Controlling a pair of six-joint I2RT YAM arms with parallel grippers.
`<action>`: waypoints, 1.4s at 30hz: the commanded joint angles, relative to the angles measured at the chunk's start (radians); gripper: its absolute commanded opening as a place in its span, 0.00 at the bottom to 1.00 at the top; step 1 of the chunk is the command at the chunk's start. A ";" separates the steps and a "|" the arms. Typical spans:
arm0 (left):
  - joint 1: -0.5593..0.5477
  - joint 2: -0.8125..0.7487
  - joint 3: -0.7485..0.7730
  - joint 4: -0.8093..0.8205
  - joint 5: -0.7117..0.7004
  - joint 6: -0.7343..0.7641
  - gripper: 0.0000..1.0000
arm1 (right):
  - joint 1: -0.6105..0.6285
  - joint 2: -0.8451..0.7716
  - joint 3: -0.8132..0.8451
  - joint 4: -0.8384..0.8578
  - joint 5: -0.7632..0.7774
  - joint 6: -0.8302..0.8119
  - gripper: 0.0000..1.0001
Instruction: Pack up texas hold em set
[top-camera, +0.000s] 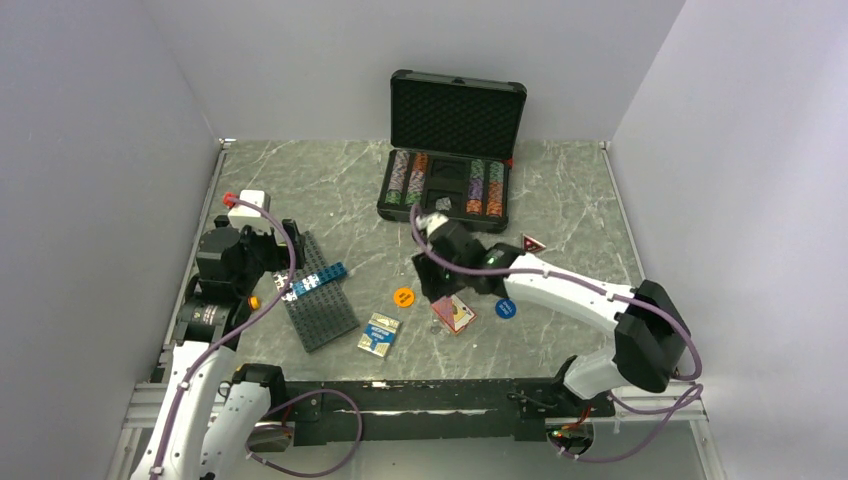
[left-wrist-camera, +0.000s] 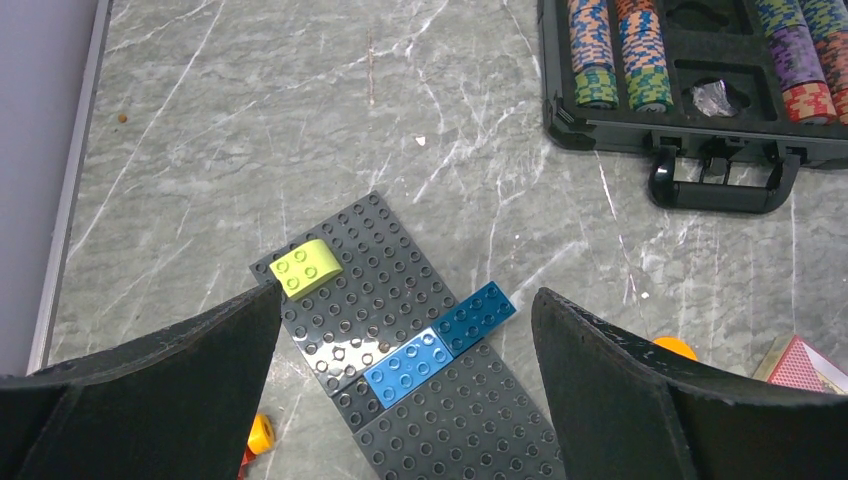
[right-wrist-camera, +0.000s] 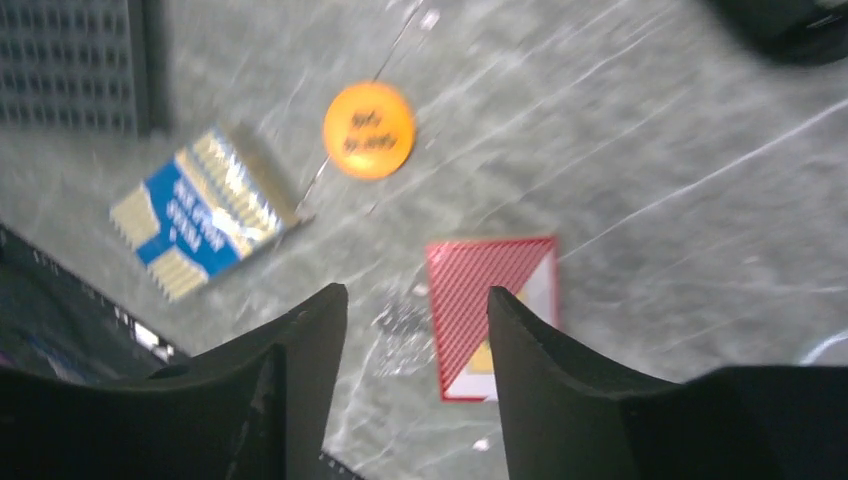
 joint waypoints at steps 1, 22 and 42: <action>-0.002 -0.011 0.010 0.026 -0.017 0.001 0.99 | 0.133 -0.028 -0.066 -0.022 0.048 0.067 0.55; -0.002 0.000 0.016 0.021 -0.007 0.006 0.99 | 0.232 0.171 -0.081 -0.053 0.067 0.081 0.43; -0.002 -0.004 0.014 0.020 -0.012 0.004 0.99 | 0.265 0.229 -0.071 -0.056 0.137 0.091 0.28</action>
